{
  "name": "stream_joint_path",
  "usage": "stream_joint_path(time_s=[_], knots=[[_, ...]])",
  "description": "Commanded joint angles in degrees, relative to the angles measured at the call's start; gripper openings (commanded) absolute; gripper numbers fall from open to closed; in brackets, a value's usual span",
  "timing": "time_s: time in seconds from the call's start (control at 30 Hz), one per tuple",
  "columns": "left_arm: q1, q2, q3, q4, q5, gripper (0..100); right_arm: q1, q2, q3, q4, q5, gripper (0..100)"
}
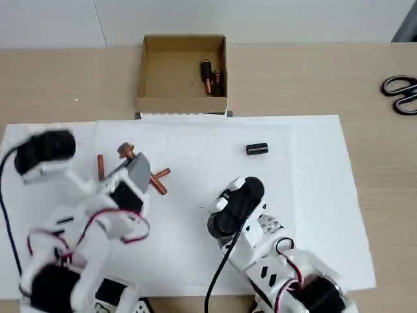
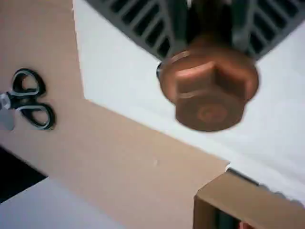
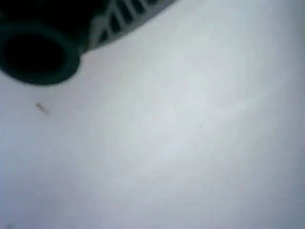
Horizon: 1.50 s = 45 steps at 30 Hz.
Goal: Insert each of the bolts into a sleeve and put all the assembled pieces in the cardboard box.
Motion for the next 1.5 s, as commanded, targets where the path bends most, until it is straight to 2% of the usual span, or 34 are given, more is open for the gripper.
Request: stream_joint_path(time_s=[0.0,0.2,0.4,0.53,0.67,0.9,1.23,1.47], knots=[[0.62,-7.82,4.7,-5.8,-1.58,1,-1.8,-0.57,0.7,-1.63,-0.7,0.3],[1.05,-8.97,7.43,-8.44,-2.37,1,-3.91,-0.57,4.75,-7.78,-0.7,0.3],[6.59,-8.97,11.03,-10.9,-2.37,1,-4.0,-0.57,10.64,-17.89,-0.7,0.3],[7.74,-8.97,13.67,-14.15,-2.37,1,-4.44,-0.57,13.27,-22.37,-0.7,0.3],[8.0,-8.97,16.84,-17.58,-4.22,1,-7.08,-0.57,13.19,-22.37,-0.7,0.3],[12.84,-9.05,21.14,-21.98,-6.07,1,-7.52,-0.57,13.19,-22.29,-0.7,0.3],[13.71,-9.23,22.02,-22.68,-8.18,1,-7.16,-0.57,13.36,-22.2,-3.78,0.3],[17.41,-20.48,26.59,-22.51,-12.04,1,-7.16,-0.57,13.63,-22.2,-3.78,0.3]])
